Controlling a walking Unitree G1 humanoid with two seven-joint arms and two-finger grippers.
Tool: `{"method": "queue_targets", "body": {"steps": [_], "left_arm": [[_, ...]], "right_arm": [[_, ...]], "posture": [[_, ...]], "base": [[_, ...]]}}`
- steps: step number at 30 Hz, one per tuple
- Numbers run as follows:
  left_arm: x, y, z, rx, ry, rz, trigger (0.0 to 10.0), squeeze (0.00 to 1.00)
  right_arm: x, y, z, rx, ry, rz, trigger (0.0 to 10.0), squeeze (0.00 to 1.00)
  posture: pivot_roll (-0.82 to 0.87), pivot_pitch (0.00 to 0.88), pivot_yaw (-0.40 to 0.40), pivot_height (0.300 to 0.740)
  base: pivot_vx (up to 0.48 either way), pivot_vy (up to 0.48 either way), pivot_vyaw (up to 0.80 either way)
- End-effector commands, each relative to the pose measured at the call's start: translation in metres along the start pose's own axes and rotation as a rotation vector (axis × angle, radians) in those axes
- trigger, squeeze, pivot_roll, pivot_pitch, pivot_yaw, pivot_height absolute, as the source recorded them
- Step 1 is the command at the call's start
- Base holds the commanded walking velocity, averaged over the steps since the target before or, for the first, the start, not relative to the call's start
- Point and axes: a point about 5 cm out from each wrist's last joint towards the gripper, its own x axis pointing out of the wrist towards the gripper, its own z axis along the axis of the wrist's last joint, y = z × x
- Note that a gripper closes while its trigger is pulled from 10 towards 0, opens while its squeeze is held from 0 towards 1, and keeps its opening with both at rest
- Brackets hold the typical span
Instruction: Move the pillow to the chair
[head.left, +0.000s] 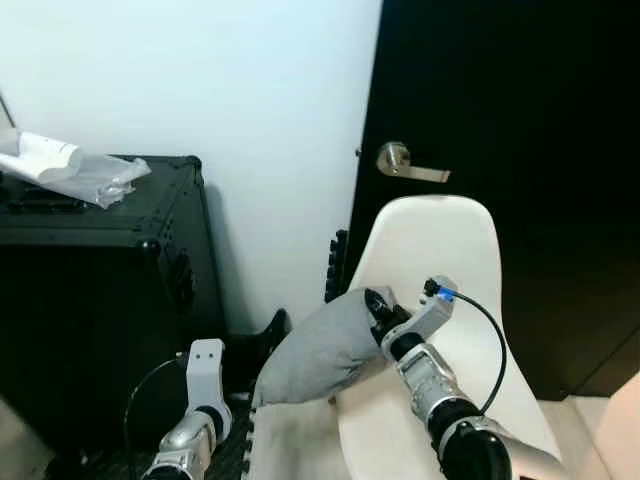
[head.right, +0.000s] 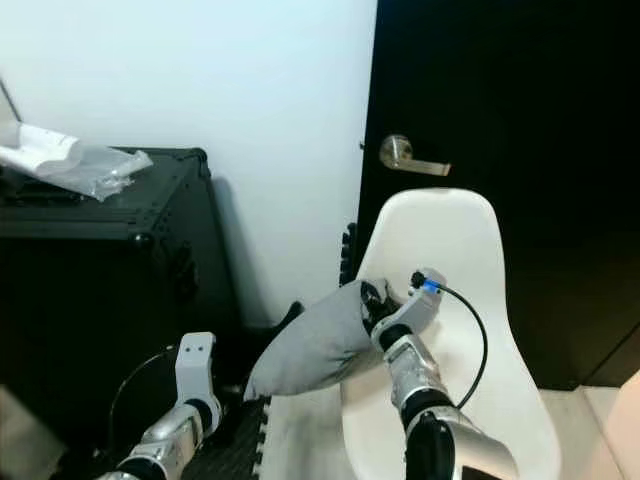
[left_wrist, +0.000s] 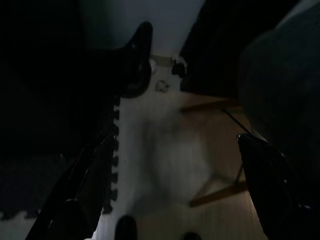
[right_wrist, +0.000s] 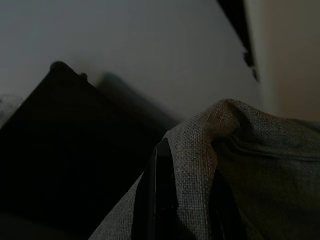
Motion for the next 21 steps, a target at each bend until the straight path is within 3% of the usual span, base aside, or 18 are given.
{"method": "queue_targets", "body": {"steps": [1, 17, 21], "left_arm": [[0.0, -0.008, -0.005, 0.024, 0.014, -0.04, 10.0, 0.0], [-0.002, -0.019, -0.015, 0.019, 0.034, -0.071, 10.0, 0.0], [-0.002, -0.019, -0.015, 0.019, 0.034, -0.073, 10.0, 0.0]], "right_arm": [[-0.001, -0.005, 0.009, 0.0, -0.039, -0.022, 10.0, 0.0], [0.0, -0.007, 0.019, -0.02, -0.068, -0.021, 10.0, 0.0], [0.0, -0.009, 0.021, -0.066, -0.053, -0.043, 10.0, 0.0]], "posture": [[0.14, 0.0, -0.057, 0.724], [0.13, 0.0, -0.059, 0.724], [0.13, 0.0, -0.06, 0.724]], "base": [[0.0, -0.311, 0.0], [0.255, -0.402, 0.0], [0.255, -0.405, 0.0]]}}
